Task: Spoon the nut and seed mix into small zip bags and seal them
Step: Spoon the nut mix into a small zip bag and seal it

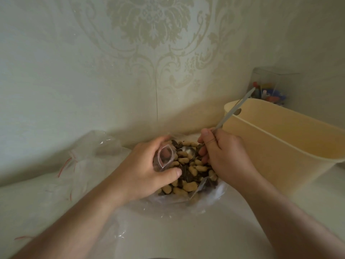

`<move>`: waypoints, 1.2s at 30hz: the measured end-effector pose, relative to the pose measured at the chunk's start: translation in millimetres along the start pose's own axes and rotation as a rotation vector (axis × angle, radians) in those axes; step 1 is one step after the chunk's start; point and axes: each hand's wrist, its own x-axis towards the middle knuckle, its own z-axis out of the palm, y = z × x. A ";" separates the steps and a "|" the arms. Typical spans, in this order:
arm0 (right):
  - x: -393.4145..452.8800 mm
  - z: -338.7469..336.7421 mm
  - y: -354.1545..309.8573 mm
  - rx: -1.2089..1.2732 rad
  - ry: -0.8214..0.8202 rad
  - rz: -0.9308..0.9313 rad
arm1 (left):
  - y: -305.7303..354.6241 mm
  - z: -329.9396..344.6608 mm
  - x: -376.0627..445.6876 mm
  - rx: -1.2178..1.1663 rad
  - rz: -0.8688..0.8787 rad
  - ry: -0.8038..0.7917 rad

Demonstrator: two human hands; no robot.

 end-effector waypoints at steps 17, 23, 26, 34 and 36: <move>-3.1 -0.4 -2.9 0.052 -0.045 0.044 | -9.7 -5.0 0.8 -0.163 -0.105 -0.013; -0.2 -0.1 -2.7 0.149 -0.026 0.175 | -14.5 -0.7 6.2 -0.396 -0.189 0.024; 1.1 1.5 -1.7 0.234 -0.024 0.238 | -17.4 -6.8 8.1 -0.513 -0.228 -0.037; 3.2 -0.5 -1.0 0.279 0.058 0.247 | -24.0 -23.0 7.0 -0.584 -0.244 -0.108; 3.7 -3.3 -1.3 0.277 0.085 0.220 | -28.0 -31.3 6.0 -0.586 -0.236 -0.130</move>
